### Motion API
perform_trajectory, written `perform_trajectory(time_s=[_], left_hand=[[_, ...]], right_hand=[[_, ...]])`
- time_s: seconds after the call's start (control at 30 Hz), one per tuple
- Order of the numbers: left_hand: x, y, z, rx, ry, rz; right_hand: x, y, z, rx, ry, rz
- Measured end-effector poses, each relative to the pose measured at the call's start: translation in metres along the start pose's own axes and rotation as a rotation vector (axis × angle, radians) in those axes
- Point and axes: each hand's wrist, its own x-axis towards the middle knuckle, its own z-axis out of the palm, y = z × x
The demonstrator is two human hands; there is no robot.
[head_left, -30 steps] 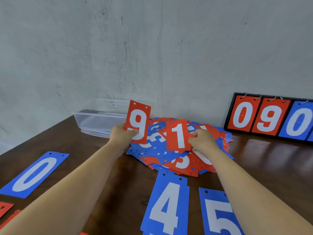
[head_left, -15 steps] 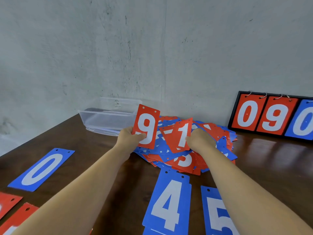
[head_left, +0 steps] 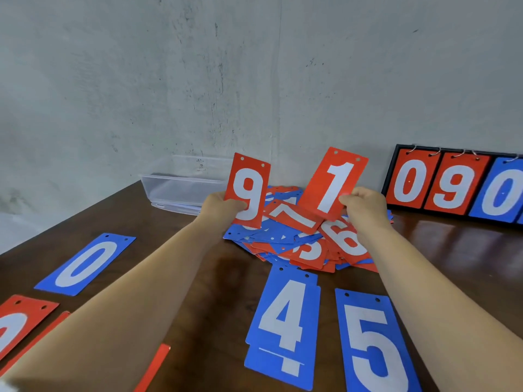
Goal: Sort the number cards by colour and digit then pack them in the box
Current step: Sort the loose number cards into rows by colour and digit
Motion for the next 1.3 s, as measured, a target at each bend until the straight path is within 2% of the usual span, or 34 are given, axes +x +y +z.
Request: perform_trajectory(time_s=[0.17, 0.4, 0.57, 0.83, 1.03, 1.17, 1.23, 1.3], left_hand=[[-0.01, 0.011, -0.01, -0.056, -0.004, -0.014], [-0.034, 0.006, -0.036, -0.053, -0.093, 0.033], [-0.064, 0.006, -0.055, -0.102, -0.238, 0.051], [-0.108, -0.008, -0.104, -0.089, -0.381, 0.065], [-0.138, -0.022, -0.129, -0.057, -0.592, 0.063], [-0.154, -0.022, -0.15, -0.176, -0.507, 0.039], [-0.159, -0.021, -0.165, -0.162, -0.455, 0.125], [-0.162, -0.023, -0.182, -0.047, -0.409, 0.233]], right_hand=[[-0.028, -0.015, -0.003, 0.08, -0.124, 0.056], [-0.096, -0.038, 0.005, 0.368, -0.163, 0.064], [-0.149, -0.044, 0.03, 0.218, -0.192, 0.012], [-0.222, -0.047, 0.044, 0.263, -0.15, -0.002], [-0.266, -0.046, 0.049, 0.194, -0.157, -0.027], [-0.292, -0.046, 0.057, 0.128, -0.119, -0.093], [-0.304, -0.048, 0.065, 0.135, -0.119, -0.11], [-0.316, -0.051, 0.074, 0.121, -0.141, -0.13]])
